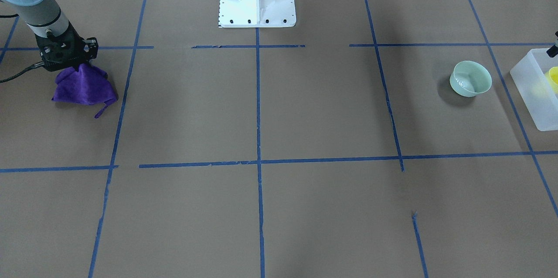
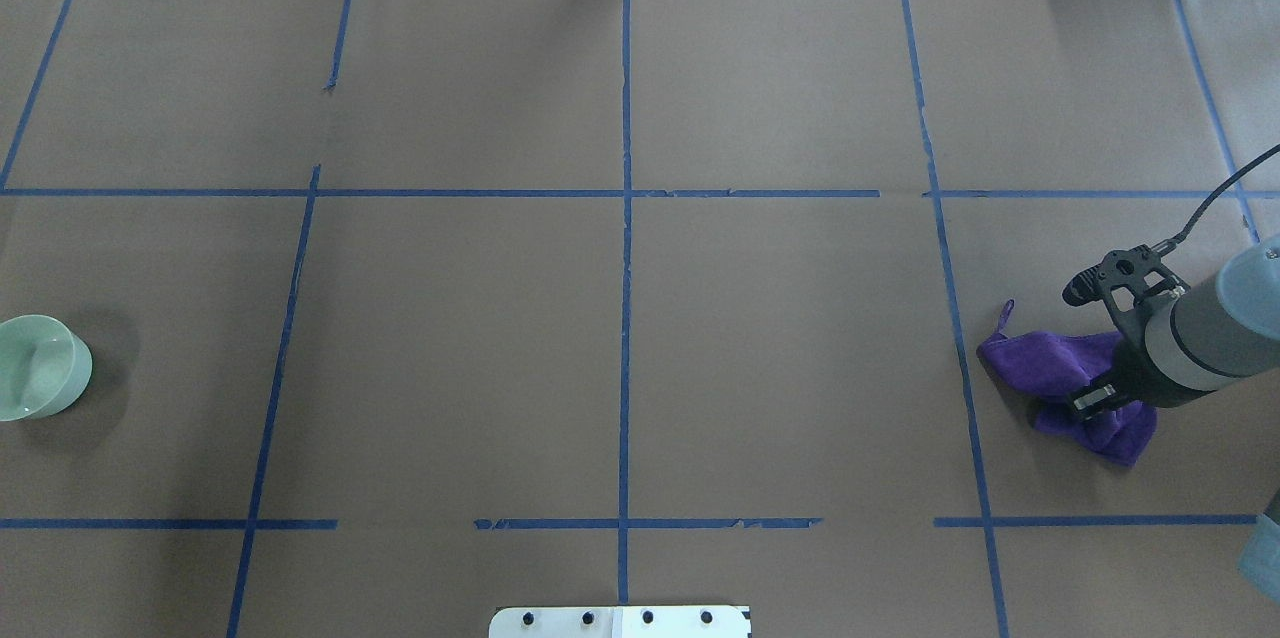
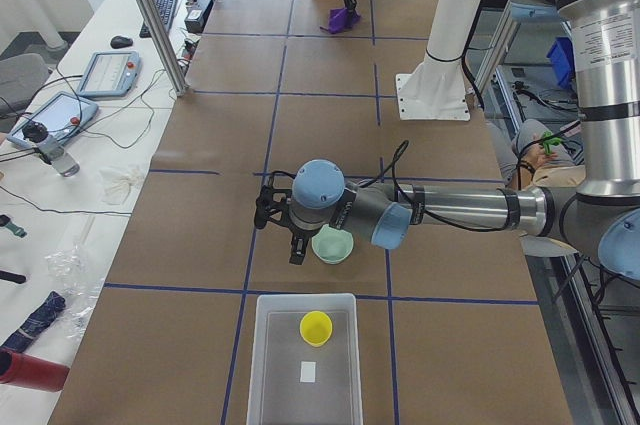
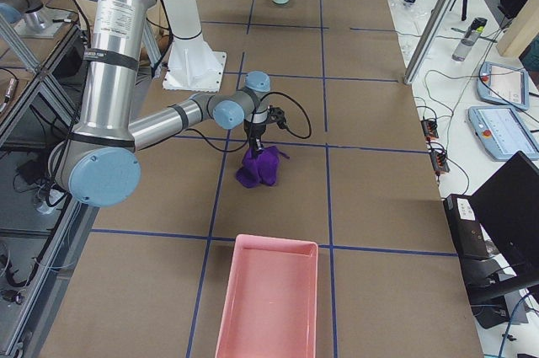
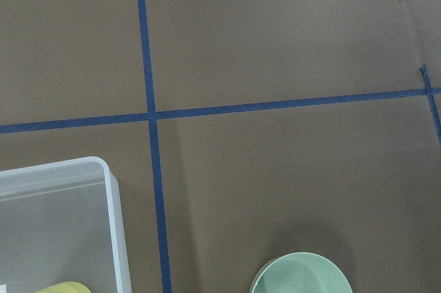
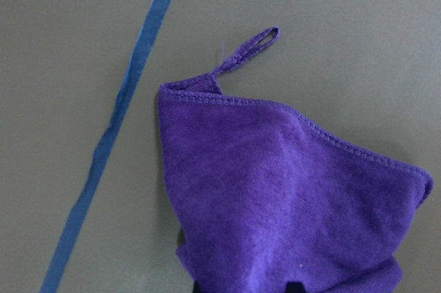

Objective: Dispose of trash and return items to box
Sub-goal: 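Reach the right gripper down and grasp the purple cloth, then lift the purple cloth and drop it into the pink bin with the right gripper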

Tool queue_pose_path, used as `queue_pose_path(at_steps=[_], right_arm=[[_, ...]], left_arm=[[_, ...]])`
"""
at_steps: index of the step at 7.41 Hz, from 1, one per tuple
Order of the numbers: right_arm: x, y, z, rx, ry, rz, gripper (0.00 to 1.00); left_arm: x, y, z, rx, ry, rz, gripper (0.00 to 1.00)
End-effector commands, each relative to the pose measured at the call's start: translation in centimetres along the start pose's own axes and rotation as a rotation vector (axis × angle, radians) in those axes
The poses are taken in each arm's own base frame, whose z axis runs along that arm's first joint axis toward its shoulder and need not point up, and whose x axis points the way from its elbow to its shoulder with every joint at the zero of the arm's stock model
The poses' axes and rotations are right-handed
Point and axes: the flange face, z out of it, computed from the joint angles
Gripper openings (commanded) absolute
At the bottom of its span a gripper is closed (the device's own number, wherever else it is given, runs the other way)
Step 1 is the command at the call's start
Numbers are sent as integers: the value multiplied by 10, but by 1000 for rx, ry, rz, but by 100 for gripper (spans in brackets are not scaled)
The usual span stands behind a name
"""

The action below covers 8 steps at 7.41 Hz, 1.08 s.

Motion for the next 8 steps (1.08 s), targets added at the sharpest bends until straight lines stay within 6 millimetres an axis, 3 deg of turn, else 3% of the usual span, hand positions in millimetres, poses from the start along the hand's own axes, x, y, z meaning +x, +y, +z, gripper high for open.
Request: queue_pose_path(at_steps=[1,2,3,4,5,6,7,8], right_arm=[[49,-9,-40,51,-30,119,0],[111,-7,-85,71,-101,193,0],[196,12,-134,116,-85,174,0],[264,37,-161,93,-36,130,0],[330,25,-213,93,-12,167,0],[383,23,-237,58,48,144,0],[422,33,-226,-23,114,77,0],[447,39,-199,-46,110,59,0]], left_arm=[[4,-1,-2,4,2,8,100],[5,-1,-3,12,4,19,100],[7,3,-2,-1,39,13,100],[9,4,-2,-7,64,12,100],[7,8,0,-13,64,6,100],[7,8,0,-12,64,8,100],[9,7,-1,-7,67,22,100],[27,6,13,-4,91,117,100]])
